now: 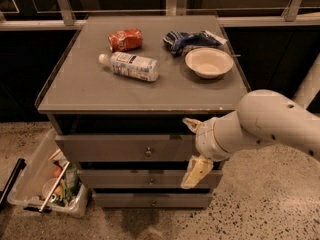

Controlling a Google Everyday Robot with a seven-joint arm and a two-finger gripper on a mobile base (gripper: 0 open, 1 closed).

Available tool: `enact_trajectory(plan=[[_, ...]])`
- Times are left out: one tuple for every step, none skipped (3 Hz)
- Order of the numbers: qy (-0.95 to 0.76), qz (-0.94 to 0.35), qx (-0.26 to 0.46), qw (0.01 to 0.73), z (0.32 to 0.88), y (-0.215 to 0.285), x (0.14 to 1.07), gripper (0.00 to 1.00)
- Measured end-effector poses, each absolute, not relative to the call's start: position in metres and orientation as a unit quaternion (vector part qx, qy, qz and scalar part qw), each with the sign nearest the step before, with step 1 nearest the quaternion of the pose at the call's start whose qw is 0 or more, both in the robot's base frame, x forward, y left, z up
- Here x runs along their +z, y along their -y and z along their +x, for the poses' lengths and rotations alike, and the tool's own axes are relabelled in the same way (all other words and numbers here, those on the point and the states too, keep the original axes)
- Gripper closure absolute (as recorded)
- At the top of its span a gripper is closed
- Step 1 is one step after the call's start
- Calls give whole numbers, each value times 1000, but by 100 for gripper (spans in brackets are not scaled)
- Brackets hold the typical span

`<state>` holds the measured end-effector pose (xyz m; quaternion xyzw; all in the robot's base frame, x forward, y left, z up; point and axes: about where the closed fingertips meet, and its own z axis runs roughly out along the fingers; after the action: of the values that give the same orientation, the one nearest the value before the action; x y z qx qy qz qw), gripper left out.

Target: Open top drawer

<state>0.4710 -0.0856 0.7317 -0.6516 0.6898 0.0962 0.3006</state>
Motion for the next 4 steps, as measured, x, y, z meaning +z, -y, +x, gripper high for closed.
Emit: enact_trajectory(plan=[[-694,-642,101,309,485,88,693,0],[-694,-642,101,309,486,88,693,0],[-697,-641,89,309,523,91,656,0],[-697,-641,90,309,523,91,654,0]])
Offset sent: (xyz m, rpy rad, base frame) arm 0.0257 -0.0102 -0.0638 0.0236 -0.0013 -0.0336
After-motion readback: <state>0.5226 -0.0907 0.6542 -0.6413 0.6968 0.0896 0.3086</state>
